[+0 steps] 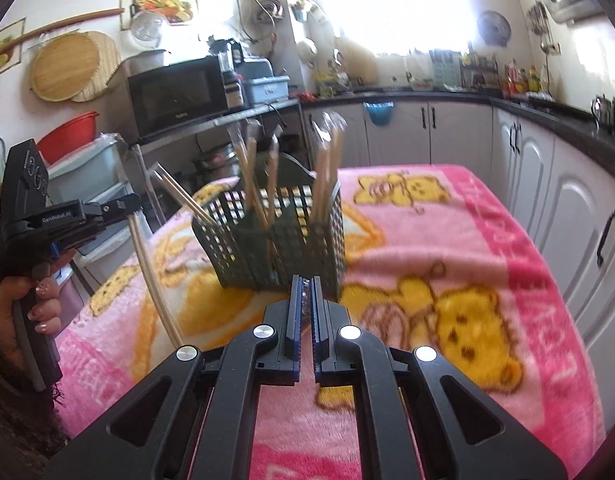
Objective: Organize utensils
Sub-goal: 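Lift both held chopsticks upright and carry them over the green caddy, then lower both held chopsticks into the caddy compartments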
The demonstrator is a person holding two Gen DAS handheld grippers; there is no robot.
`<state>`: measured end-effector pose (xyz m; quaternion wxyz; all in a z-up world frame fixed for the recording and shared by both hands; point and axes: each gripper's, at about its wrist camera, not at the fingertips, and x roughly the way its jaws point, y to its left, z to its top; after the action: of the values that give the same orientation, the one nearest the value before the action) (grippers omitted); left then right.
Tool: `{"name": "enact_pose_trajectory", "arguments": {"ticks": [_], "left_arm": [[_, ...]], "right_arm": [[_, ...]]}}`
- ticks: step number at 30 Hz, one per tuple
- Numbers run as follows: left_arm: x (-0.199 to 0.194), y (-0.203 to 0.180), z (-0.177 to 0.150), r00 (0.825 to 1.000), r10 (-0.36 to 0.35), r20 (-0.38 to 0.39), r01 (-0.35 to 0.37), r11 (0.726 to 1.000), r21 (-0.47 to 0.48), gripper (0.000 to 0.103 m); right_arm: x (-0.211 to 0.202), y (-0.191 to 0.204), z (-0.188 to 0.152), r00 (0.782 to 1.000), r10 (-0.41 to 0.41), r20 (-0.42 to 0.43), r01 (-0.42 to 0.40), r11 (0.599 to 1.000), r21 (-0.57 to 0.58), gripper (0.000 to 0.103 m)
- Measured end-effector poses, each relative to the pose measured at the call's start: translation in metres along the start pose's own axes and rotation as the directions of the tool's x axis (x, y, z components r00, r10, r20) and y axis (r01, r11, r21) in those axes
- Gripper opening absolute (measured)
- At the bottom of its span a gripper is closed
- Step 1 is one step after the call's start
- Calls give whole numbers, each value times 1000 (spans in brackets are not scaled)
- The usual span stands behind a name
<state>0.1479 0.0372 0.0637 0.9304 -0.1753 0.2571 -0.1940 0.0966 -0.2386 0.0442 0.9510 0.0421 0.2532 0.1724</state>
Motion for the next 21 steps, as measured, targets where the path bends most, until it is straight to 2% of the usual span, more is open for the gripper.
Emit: {"name": "enact_pose_trajectory", "arguments": {"ticks": [21], "left_arm": [[-14,-29,39,993,-90,77,86,995,57,2]], "right_arm": [[-23,29,59,985,56,165,-44,996,-77,4]]}}
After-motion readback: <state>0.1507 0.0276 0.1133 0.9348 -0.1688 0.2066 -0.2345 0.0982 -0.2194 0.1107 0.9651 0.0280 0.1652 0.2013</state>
